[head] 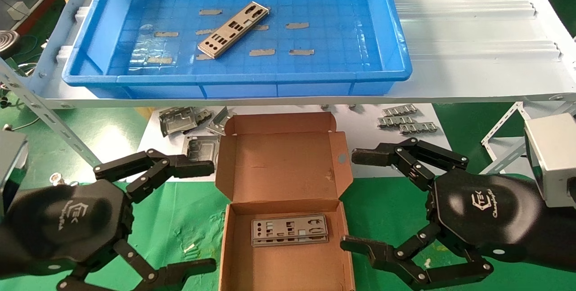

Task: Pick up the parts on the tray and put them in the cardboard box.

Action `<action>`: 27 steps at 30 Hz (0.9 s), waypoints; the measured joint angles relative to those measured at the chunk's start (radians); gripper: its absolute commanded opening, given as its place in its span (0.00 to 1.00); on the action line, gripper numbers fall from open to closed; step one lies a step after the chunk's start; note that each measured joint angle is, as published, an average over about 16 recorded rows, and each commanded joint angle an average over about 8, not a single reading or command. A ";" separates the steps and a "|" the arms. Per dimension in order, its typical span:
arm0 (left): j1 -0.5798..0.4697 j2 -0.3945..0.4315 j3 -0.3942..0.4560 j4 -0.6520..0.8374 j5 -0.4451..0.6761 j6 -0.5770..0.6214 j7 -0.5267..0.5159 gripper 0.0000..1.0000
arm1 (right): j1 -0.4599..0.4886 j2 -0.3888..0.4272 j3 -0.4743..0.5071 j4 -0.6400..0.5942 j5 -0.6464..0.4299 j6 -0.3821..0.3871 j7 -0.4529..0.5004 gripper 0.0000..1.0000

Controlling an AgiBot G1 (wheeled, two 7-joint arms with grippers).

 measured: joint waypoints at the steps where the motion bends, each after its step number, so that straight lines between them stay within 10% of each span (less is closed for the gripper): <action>1: 0.000 0.000 0.000 0.000 0.000 0.000 0.000 1.00 | 0.000 0.000 0.000 0.000 0.000 0.000 0.000 1.00; 27: 0.000 0.000 0.000 0.000 0.000 0.000 0.000 1.00 | 0.000 0.000 0.000 0.000 0.000 0.000 0.000 1.00</action>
